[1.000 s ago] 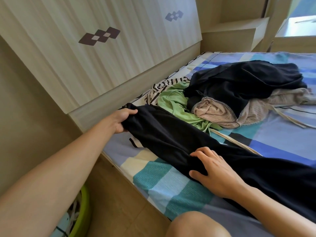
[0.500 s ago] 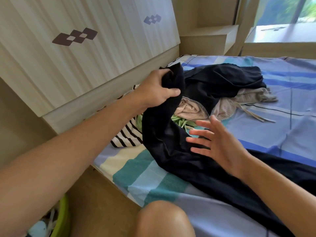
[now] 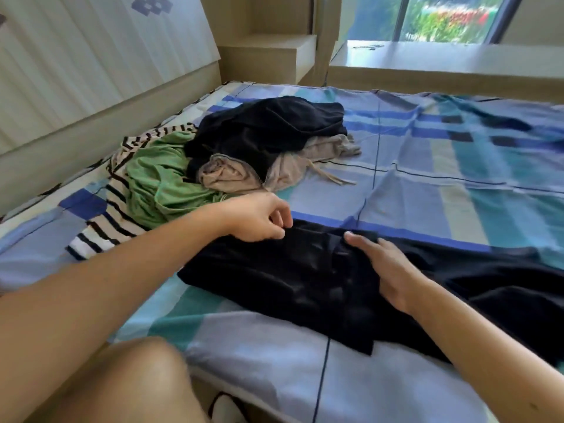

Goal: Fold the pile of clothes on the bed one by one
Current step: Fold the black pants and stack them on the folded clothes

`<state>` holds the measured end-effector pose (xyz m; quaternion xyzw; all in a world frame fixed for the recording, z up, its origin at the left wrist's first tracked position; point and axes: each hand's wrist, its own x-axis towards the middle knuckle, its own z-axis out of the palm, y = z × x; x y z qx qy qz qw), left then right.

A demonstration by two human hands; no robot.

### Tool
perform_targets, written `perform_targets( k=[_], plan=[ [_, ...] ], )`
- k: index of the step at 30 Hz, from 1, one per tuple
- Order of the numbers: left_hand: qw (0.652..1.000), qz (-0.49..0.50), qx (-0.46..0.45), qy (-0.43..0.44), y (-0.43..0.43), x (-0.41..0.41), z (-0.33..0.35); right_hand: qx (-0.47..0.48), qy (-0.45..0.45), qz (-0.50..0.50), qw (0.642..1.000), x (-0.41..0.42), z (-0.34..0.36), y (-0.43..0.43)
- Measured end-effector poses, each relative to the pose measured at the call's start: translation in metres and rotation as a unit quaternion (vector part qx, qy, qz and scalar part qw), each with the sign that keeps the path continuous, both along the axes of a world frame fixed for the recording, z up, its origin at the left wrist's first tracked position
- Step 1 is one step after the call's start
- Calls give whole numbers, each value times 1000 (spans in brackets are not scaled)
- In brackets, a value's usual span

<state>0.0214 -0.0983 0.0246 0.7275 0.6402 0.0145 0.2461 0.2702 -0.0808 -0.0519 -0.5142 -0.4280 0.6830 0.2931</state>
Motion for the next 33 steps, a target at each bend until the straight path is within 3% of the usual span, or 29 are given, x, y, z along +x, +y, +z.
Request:
perform_targets(
  k=[3,7,9,11,12,14,17,23,26,29,31,33],
  plan=[
    [998,-29,20,60,-12,12,-34,107,-169,30,979,-10,0,-3],
    [984,-23,119,130,8,19,-48,127,-177,16,976,-8,0,-4],
    [981,-18,128,146,22,22,-43,213,-245,-51,944,-3,2,-11],
    [988,12,135,77,34,24,-38,309,-271,-108,905,2,3,-23],
    [990,29,133,33,40,24,-38,312,-268,-100,906,3,4,-28],
    [991,53,125,-20,48,25,-39,253,-285,5,924,-1,7,-41],
    [987,75,132,-60,53,29,-44,220,-357,112,901,-11,2,-51],
    [983,46,92,-149,52,25,-56,267,-218,49,937,-11,-2,-62],
    [977,35,80,-196,49,25,-54,263,-203,165,929,5,2,-74],
    [985,15,71,-158,47,28,-56,192,-201,285,917,17,10,-73],
    [993,3,52,-105,46,28,-62,206,-206,233,928,19,12,-59],
    [997,1,33,-63,44,27,-64,229,-226,120,939,18,11,-38]
  ],
)
